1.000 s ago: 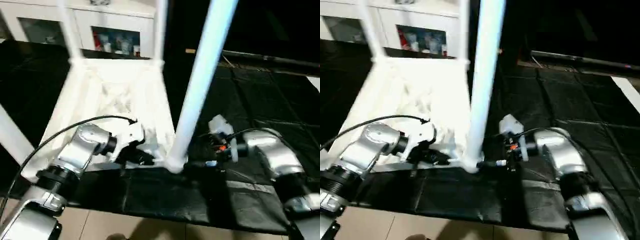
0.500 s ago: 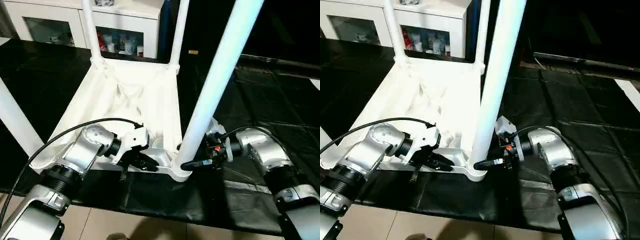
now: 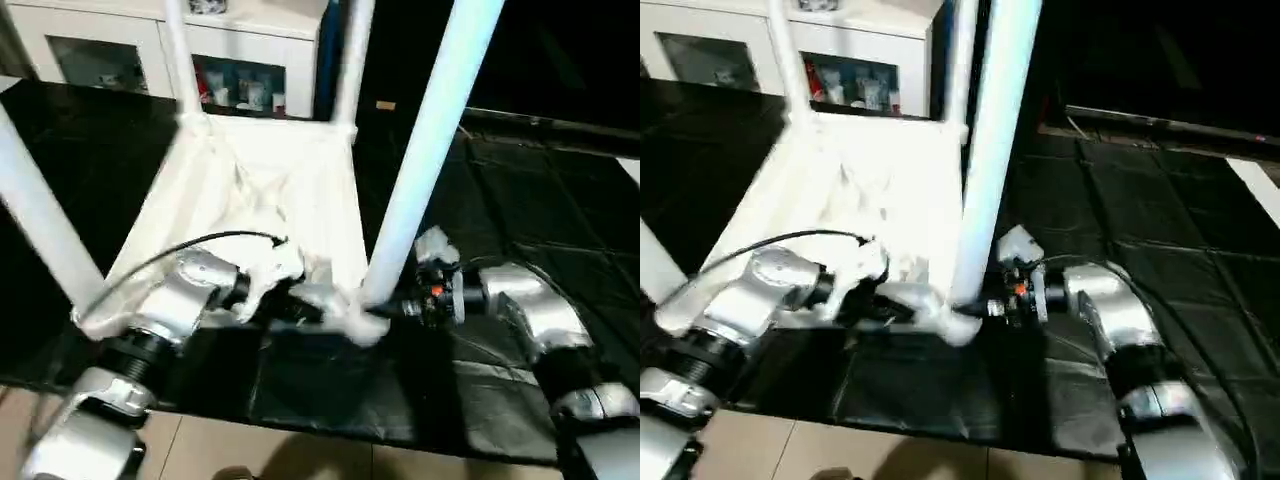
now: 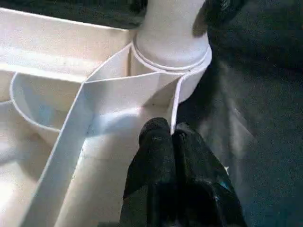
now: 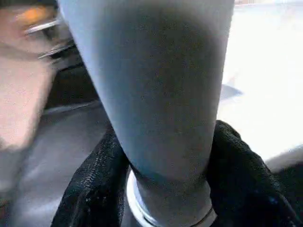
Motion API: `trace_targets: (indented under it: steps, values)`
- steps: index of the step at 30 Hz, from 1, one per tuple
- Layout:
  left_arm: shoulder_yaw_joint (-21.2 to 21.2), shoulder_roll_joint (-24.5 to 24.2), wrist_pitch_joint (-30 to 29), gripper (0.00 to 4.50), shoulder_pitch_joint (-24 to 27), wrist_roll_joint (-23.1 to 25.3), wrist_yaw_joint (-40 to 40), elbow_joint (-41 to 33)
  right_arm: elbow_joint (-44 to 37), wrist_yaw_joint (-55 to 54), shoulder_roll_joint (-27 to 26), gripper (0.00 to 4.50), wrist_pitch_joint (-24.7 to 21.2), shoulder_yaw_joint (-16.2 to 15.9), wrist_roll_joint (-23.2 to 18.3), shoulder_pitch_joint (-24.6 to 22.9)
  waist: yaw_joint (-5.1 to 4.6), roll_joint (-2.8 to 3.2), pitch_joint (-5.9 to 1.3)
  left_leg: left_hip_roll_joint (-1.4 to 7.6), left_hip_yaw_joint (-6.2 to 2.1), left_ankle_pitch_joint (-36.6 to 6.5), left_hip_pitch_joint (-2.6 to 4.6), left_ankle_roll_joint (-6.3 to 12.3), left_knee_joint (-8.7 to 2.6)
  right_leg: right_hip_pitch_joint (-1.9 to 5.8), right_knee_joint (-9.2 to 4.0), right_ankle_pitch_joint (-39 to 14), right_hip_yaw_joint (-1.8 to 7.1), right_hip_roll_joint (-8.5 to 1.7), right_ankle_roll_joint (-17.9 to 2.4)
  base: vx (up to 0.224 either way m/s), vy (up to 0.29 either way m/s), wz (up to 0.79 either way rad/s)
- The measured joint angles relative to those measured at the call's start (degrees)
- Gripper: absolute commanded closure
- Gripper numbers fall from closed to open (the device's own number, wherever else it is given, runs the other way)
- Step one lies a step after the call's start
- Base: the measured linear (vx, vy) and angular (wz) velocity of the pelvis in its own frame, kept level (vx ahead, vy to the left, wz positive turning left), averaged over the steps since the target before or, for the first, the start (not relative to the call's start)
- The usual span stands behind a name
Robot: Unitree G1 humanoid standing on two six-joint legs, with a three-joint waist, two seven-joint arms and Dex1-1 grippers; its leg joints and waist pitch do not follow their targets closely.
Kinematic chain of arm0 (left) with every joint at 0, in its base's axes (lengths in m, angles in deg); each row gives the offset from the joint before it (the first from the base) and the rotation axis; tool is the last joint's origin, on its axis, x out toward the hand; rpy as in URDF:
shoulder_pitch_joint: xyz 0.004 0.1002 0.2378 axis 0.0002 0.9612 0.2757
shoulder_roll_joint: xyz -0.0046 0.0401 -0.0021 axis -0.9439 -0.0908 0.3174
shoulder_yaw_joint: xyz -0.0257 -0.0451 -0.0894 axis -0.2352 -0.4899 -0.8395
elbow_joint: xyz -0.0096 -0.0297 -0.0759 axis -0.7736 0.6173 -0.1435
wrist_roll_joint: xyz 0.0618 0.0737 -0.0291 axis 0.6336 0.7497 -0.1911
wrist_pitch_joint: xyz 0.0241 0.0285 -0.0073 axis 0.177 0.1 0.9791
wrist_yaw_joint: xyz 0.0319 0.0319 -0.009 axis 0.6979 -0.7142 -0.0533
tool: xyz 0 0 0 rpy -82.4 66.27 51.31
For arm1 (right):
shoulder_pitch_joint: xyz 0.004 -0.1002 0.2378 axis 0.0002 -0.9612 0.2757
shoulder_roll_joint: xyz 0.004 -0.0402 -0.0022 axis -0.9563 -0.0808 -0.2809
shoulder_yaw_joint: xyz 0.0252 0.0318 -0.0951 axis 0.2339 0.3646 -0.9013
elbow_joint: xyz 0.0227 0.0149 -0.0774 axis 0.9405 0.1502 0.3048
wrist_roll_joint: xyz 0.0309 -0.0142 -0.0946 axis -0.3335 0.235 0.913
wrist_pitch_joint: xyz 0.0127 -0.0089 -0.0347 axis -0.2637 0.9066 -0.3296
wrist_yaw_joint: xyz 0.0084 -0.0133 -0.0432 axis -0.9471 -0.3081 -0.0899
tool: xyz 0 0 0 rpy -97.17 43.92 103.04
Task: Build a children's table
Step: Rotate leg to tighten
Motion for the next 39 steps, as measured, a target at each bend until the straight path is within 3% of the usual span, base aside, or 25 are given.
trace_targets:
  steps: [3, 7, 13, 15, 20, 23, 24, 32, 39]
  values:
    - [-2.63, 3.7, -5.66, 4.5, 0.9, 0.3, -8.47, -1.96, -4.09, -14.12, -5.09, 2.5, -4.74, 4.08, 1.22, -1.78, -2.02, 0.02, -0.01, -0.01, 0.06, 0.02, 0.01, -0.05, -0.19, 0.04, 0.01, 0.0, 0.01, 0.01, 0.01, 0.0, 0.0, 0.0]
    - [-4.27, 8.63, -10.65, 4.5, 1.12, 1.08, -17.67, -3.47, -6.72, -27.89, -10.32, 2.52, -9.04, 7.16, 3.03, -1.65, -3.1, 0.28, -0.1, 0.01, 0.0, 0.04, 0.1, -0.08, -0.41, 0.04, -0.07, -0.05, -0.06, 0.09, 0.09, 0.0, 0.0, 0.0]
    - [-5.6, 13.29, -12.99, 4.5, 0.95, 2.15, -24.77, -3.49, -9.23, -38.64, -13.88, 2.52, -13.31, 8.56, 5.13, -0.76, -3.22, 0.57, -0.2, -0.05, 0.01, 0.03, 0.09, -0.08, -0.67, 0.06, -0.4, -0.02, -0.05, 0.08, 0.04, 0.0, 0.0, 0.0]
    - [-5.48, 13.29, -13.0, 4.5, 0.91, 2.26, -24.83, -3.58, -10.04, -39.27, -14.17, 1.96, -14.42, 8.78, 5.13, -0.82, -3.21, 0.58, -0.19, -0.06, 0.01, 0.03, 0.1, -0.08, -0.69, 0.06, -0.41, -0.02, -0.05, 0.08, 0.03, 0.0, 0.0, 0.0]
    - [-4.64, 12.84, -13.45, 4.5, 0.91, 2.72, -25.21, -4.52, -11.72, -40.16, -14.68, 1.44, -16.69, 8.87, 4.74, -1.13, -3.18, 0.6, -0.18, -0.05, 0.0, 0.03, 0.13, -0.08, -0.69, 0.07, -0.42, -0.01, -0.05, 0.08, 0.03, 0.0, 0.0, 0.0]
    - [-3.02, 10.88, -12.51, 4.5, 0.91, 2.71, -22.75, -5.27, -12.89, -38.47, -14.38, 1.34, -16.51, 8.57, 3.89, -2.91, -3.17, 0.61, -0.17, -0.06, 0.0, 0.03, 0.12, -0.09, -0.8, 0.06, -0.46, -0.03, -0.07, 0.09, 0.05, 0.0, 0.0, 0.0]
    - [-2.52, 9.88, -11.12, 4.5, 0.92, 2.7, -21.32, -5.25, -12.88, -36.61, -13.21, 1.09, -15.72, 8.07, 3.42, -3.76, -3.09, 0.67, -0.13, -0.06, -0.01, 0.03, 0.12, -0.09, -0.79, -0.03, -0.47, -0.03, -0.08, 0.08, 0.05, 0.0, 0.0, 0.0]
    - [-0.77, 1.59, -2.58, 4.5, 1.14, 2.64, -9.69, -4.19, -13.64, -16.72, -2.85, 0.47, -11.28, 4.06, 0.0, -7.42, -1.94, 0.99, 0.07, -0.04, -0.03, 0.04, 0.08, -0.08, -0.7, -0.09, -0.41, -0.02, -0.1, 0.08, 0.03, 0.0, 0.0, 0.0]
    - [1.49, -5.91, 7.64, 4.5, 1.64, 1.57, 2.65, -2.56, -12.69, -1.97, 3.87, 0.47, -6.43, 3.95, -3.17, -6.75, -0.66, 1.01, 0.09, -0.06, -0.02, 0.04, 0.08, -0.06, -0.6, -0.02, -0.38, -0.01, -0.08, 0.05, 0.02, 0.0, 0.0, 0.0]
